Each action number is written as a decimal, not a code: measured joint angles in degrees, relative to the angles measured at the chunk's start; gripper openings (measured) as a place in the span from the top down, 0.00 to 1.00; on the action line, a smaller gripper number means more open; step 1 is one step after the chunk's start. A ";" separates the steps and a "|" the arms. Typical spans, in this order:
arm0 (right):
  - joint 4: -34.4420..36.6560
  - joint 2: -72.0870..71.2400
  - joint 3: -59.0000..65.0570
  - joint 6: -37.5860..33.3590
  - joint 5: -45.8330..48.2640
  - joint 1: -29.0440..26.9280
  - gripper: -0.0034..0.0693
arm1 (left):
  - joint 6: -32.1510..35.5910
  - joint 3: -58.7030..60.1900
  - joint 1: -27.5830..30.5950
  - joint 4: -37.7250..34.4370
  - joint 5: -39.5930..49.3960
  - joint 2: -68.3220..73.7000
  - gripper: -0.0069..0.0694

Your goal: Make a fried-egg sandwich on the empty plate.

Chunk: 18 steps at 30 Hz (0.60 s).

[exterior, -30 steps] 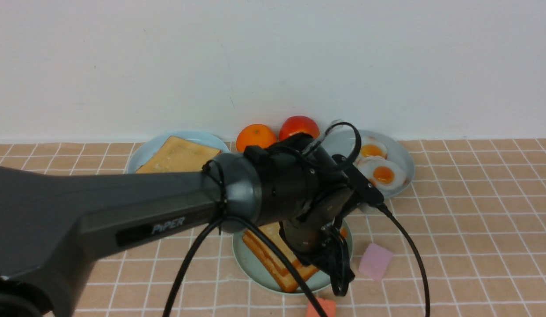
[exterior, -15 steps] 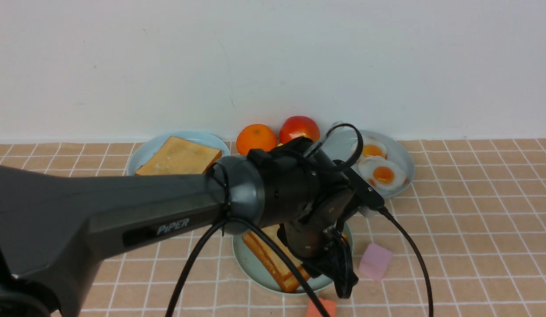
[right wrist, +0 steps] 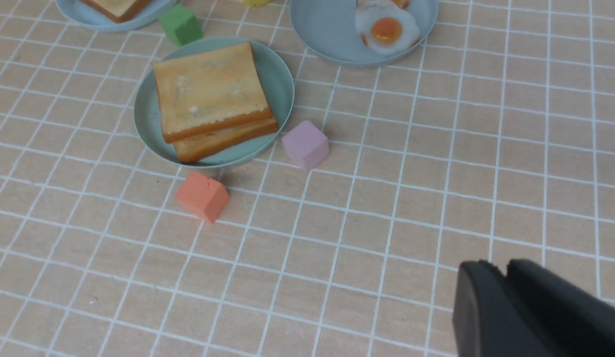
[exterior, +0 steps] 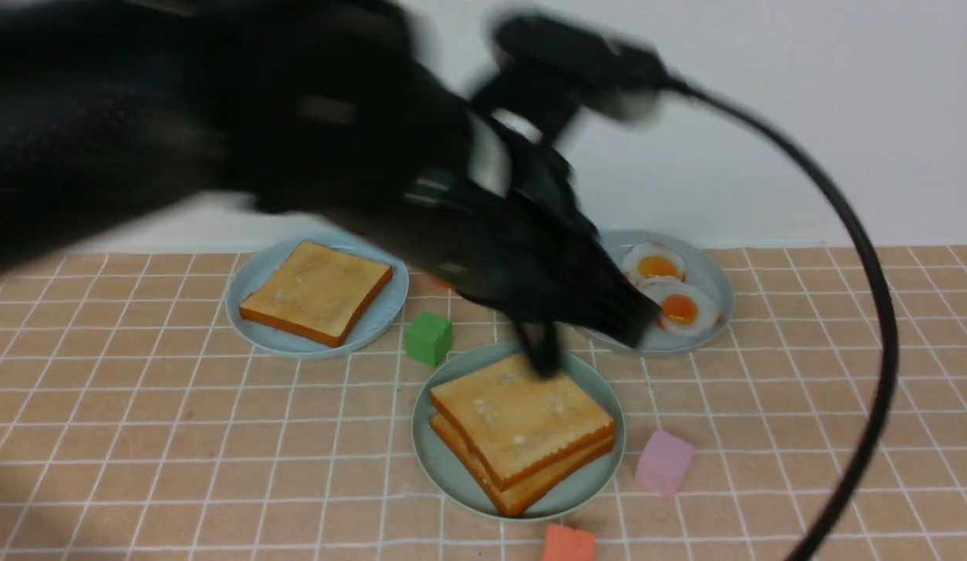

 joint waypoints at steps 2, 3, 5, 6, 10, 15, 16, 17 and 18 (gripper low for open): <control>0.00 0.00 0.00 0.00 0.61 0.00 0.84 | -0.05 8.47 0.00 -0.07 -5.31 -9.58 0.93; 0.00 0.00 0.00 0.00 1.13 0.00 0.84 | -0.05 11.90 0.00 -0.19 -7.57 -12.71 0.93; 0.00 0.00 0.00 0.00 2.15 0.00 0.84 | -0.36 19.39 0.00 -0.19 -12.80 -18.77 0.93; 0.00 0.00 0.00 0.08 2.50 0.00 0.84 | -0.89 25.31 0.00 -0.26 -18.09 -23.05 0.93; 0.31 -0.20 0.00 0.89 2.50 0.00 0.84 | -2.98 43.59 0.00 -0.26 -32.78 -34.66 0.93; 2.85 -3.72 0.00 2.91 2.50 0.00 0.84 | -5.46 60.77 0.00 -0.26 -48.95 -45.08 0.93; 3.10 -5.04 0.00 3.58 2.50 0.00 0.84 | -5.65 63.14 0.00 -0.26 -51.56 -46.92 0.93; 3.17 -6.51 0.06 4.32 2.50 0.00 0.84 | -5.78 65.10 0.00 -0.26 -54.02 -48.63 0.93; 3.17 -8.11 0.35 5.30 2.50 0.00 0.84 | -5.85 66.36 0.00 -0.26 -55.74 -50.17 0.93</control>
